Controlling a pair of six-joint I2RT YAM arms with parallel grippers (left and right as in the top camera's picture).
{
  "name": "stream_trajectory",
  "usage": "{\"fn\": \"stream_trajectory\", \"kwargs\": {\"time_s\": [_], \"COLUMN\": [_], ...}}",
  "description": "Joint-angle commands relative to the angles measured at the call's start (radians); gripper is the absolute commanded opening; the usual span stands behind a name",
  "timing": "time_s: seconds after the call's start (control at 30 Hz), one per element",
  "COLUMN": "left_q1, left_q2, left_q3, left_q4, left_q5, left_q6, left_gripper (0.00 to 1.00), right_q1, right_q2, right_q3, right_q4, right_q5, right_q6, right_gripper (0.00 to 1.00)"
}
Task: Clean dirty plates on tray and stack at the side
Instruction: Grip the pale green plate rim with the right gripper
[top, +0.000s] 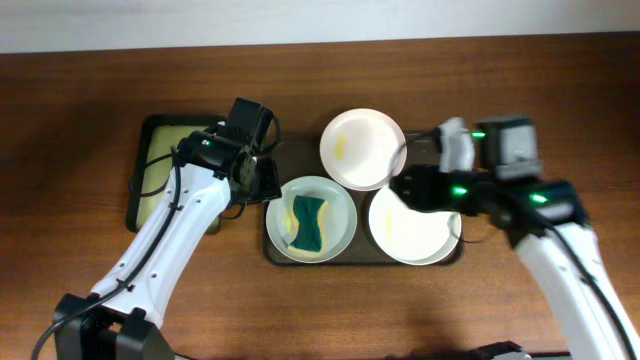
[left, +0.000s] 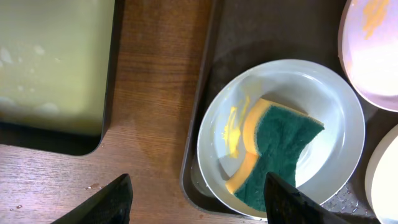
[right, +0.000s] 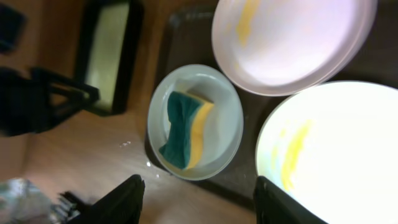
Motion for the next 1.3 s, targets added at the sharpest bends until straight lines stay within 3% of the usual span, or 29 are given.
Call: {"fn": "stream_trajectory", "kwargs": {"time_s": [0.0, 0.1, 0.17, 0.23, 0.3, 0.4, 0.57, 0.7, 0.73, 0.83, 0.93, 1.1, 1.2, 1.23, 1.27], "left_q1": [0.005, 0.005, 0.005, 0.005, 0.005, 0.005, 0.005, 0.005, 0.005, 0.005, 0.004, 0.002, -0.01, -0.018, -0.021], "left_q2": [-0.018, -0.018, -0.018, -0.018, -0.018, -0.018, -0.018, -0.018, -0.018, -0.018, -0.018, -0.018, -0.018, -0.017, -0.017], "left_q3": [0.007, 0.007, 0.007, 0.007, 0.007, 0.007, 0.007, 0.007, 0.007, 0.007, 0.006, -0.031, -0.094, -0.138, -0.163], "left_q4": [0.0, -0.003, -0.006, -0.005, -0.005, -0.003, -0.003, -0.004, -0.003, -0.003, -0.004, 0.002, 0.036, 0.073, 0.1], "left_q5": [0.007, 0.007, 0.007, 0.007, 0.007, 0.007, 0.007, 0.007, 0.008, 0.013, 0.045, 0.126, 0.211, 0.235, 0.248], "left_q6": [0.009, 0.009, 0.009, 0.009, 0.009, 0.009, 0.009, 0.009, 0.009, 0.009, 0.01, 0.045, 0.097, 0.096, 0.096], "left_gripper": [0.67, 0.67, 0.68, 0.69, 0.69, 0.7, 0.72, 0.72, 0.72, 0.73, 0.74, 0.73, 0.98, 0.96, 0.84], "right_q1": [0.155, 0.212, 0.229, 0.239, 0.238, 0.239, 0.24, 0.24, 0.24, 0.24, 0.24, 0.24, 0.239, 0.239, 0.239], "right_q2": [0.138, 0.254, 0.316, 0.376, 0.423, 0.485, 0.549, 0.575, 0.584, 0.606, 0.629, 0.63, 0.63, 0.63, 0.63], "right_q3": [0.01, 0.01, 0.01, 0.01, 0.009, 0.009, 0.009, 0.008, 0.008, 0.007, 0.006, 0.006, 0.006, 0.006, 0.006], "right_q4": [0.062, 0.161, 0.211, 0.234, 0.249, 0.278, 0.293, 0.292, 0.29, 0.289, 0.29, 0.292, 0.292, 0.293, 0.293], "right_q5": [0.274, 0.309, 0.275, 0.275, 0.275, 0.275, 0.275, 0.258, 0.256, 0.257, 0.257, 0.256, 0.256, 0.257, 0.257], "right_q6": [0.146, 0.161, 0.16, 0.16, 0.149, 0.095, 0.095, 0.096, 0.096, 0.095, 0.096, 0.096, 0.096, 0.096, 0.096], "right_gripper": [0.62, 0.76, 0.76, 0.63, 0.57, 0.56, 0.44, 0.42, 0.35, 0.31, 0.19, 0.12, 0.08, 0.08, 0.08]}}
